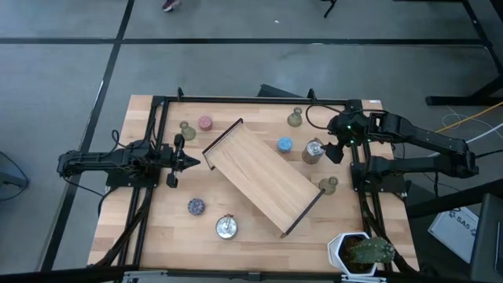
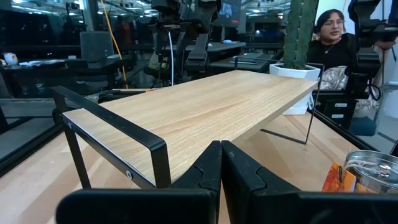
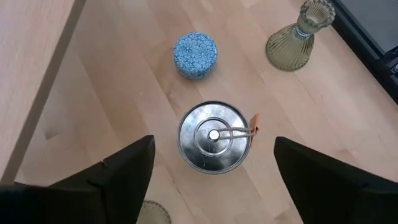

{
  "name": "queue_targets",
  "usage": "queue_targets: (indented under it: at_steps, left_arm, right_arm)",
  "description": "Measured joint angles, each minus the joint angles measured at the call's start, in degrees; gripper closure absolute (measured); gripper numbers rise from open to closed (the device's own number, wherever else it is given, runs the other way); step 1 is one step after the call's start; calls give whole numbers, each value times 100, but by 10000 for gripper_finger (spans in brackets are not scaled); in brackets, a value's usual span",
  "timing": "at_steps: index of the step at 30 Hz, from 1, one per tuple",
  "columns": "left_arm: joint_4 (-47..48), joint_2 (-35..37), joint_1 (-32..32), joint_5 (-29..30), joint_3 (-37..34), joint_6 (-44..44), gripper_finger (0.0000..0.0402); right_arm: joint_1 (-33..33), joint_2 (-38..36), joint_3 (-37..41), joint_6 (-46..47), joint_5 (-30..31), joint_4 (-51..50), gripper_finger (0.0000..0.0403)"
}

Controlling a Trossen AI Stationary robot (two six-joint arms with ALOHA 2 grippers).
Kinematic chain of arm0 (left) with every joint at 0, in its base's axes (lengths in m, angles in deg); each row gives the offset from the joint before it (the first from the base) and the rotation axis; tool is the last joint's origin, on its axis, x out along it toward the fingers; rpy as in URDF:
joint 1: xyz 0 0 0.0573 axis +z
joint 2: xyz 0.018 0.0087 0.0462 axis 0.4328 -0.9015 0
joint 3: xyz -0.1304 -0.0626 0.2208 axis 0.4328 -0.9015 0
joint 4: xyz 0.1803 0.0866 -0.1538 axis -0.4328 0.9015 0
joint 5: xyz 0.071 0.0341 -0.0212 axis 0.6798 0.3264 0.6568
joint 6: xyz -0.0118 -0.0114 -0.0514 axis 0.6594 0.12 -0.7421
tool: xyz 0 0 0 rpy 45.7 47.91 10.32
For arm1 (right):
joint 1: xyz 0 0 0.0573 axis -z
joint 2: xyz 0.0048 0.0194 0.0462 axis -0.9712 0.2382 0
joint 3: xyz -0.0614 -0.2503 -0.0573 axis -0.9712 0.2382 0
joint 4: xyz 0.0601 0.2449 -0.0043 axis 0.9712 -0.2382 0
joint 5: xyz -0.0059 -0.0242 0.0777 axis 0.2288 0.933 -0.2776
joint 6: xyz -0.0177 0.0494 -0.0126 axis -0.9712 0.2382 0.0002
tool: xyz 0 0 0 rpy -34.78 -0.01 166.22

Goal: Pick & Place candle stick holders
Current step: Put the top silver scented candle can on the shelf

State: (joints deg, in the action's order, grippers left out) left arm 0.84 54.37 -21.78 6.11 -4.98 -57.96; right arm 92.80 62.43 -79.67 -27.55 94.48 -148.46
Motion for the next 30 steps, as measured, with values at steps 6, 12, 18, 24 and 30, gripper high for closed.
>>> queue_targets:
  at_steps: [6,12,18,24,30]
  left_arm:
    - [0,0,1,0,0,0,398]
    - [0,0,0,0,1,0,398]
    - [1,0,1,0,0,0,398]
    - [0,-1,1,0,1,0,398]
    - [1,-1,0,0,1,0,398]
  right_arm:
    - [0,-2,0,124,-15,-39,59]
    - [0,-2,0,194,-63,-44,59]
    - [0,-2,0,194,-63,-41,56]
    - [0,-2,0,194,-61,-34,23]
    - [0,-2,0,149,-59,26,7]
